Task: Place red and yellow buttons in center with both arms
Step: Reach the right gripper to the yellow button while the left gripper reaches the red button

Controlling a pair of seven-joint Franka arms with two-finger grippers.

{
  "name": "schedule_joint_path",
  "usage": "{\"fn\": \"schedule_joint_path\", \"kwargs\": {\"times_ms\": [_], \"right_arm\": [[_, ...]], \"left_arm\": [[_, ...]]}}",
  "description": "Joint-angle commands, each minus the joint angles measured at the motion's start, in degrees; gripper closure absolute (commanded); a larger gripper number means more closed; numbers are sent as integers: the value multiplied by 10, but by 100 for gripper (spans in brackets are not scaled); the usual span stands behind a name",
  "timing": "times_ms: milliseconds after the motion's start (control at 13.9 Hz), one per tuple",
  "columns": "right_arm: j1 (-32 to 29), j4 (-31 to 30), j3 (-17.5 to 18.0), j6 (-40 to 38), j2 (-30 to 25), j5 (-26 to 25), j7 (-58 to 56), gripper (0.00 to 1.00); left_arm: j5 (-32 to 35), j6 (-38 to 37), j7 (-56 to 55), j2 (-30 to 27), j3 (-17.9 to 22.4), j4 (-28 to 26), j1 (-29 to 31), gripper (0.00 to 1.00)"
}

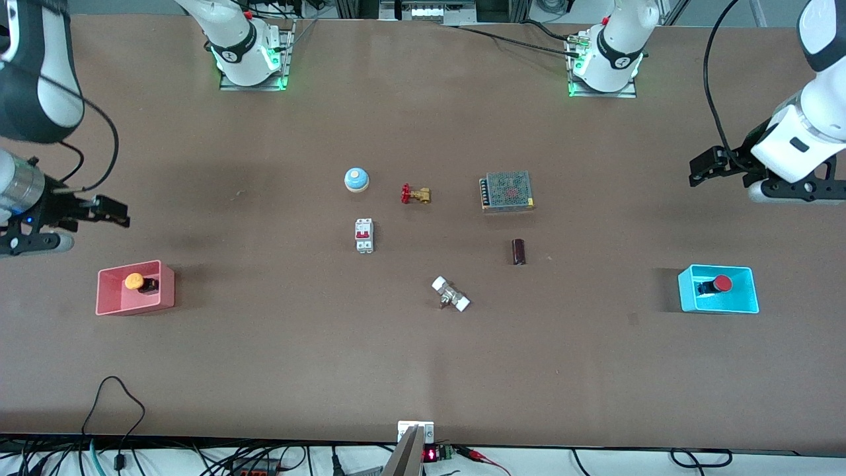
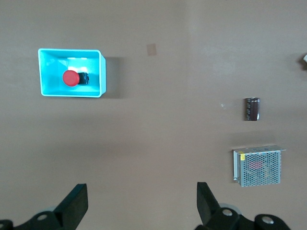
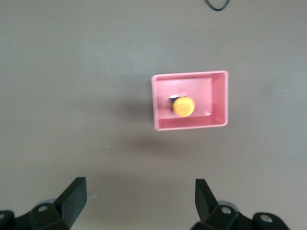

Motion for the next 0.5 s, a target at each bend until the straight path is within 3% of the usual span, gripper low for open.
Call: {"fn": "schedule_joint_path", "kwargs": {"times_ms": [0,288,432], "right_arm": [[-26,5,4,64,49,-14,-33,0],[-51,5,5,177,118,-10,-72,0],[-60,5,6,222,149,-3,-72,0]], "left_arm": [[6,-13,-6,65,4,37,26,0],[9,-9,7,201,4,168,84,0],[30,18,76,279,4,223,100,0]]}}
